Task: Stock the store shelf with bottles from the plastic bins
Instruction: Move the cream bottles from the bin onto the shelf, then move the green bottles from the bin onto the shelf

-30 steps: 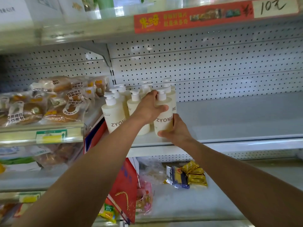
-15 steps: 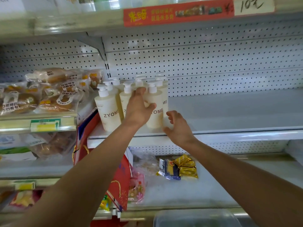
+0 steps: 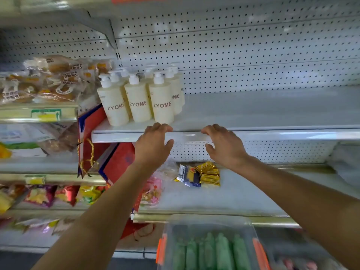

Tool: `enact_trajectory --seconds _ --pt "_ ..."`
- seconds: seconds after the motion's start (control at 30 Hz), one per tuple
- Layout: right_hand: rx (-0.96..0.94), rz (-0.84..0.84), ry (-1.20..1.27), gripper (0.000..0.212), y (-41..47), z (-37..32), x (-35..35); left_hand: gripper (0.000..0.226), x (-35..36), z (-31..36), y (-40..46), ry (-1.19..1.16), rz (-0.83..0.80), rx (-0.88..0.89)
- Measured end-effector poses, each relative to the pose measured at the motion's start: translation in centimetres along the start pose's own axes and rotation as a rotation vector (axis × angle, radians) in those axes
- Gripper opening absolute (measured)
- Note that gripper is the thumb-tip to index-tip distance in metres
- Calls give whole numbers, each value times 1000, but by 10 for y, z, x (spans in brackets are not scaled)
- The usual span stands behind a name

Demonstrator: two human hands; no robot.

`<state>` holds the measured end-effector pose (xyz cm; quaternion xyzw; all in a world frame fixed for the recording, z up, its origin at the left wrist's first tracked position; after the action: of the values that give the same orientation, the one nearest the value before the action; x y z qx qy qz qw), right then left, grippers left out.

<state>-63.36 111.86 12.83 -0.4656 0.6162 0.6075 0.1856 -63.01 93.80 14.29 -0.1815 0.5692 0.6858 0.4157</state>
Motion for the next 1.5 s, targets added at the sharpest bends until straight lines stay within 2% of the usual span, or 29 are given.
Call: enact_trajectory --seconds 0.2,0.3,0.6,0.77,1.0,1.07,1.2,1.4,1.5 --pt "33 -89 46 37 -46 36 13 33 39 13 -65 -19 -98 -113" --pt "53 -169 76 32 -78 51 37 33 71 9 -111 -49 -203 -188" --pt "241 -431 187 34 -178 100 145 31 178 -7 -209 -182 -511 -364" --pt "362 -647 143 35 -245 132 219 31 247 -15 -260 -259 -681 -494" --pt "571 -828 131 34 -332 155 286 29 335 -33 -331 -286 -856 -712" --pt "636 -896 134 39 -356 157 303 28 356 -35 -354 -313 -869 -804" --pt "801 -988 198 70 -397 157 330 16 388 -30 -396 -370 -940 -977" --pt "987 -977 242 97 -430 153 355 41 418 -27 -436 -377 -1029 -1212" --pt "1026 -967 223 113 -439 151 364 41 424 -26 -446 -407 -1037 -1334"
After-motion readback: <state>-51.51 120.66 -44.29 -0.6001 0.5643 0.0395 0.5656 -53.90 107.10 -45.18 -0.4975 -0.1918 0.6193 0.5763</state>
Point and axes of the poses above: each hand's wrist, its own y-axis towards the middle knuckle, its own x-axis out of the palm, z = x × y, the point moved 9 cm from there along y, towards the middle knuckle, and after that the axes turned 13 degrees about z, right-handed, at the moved point
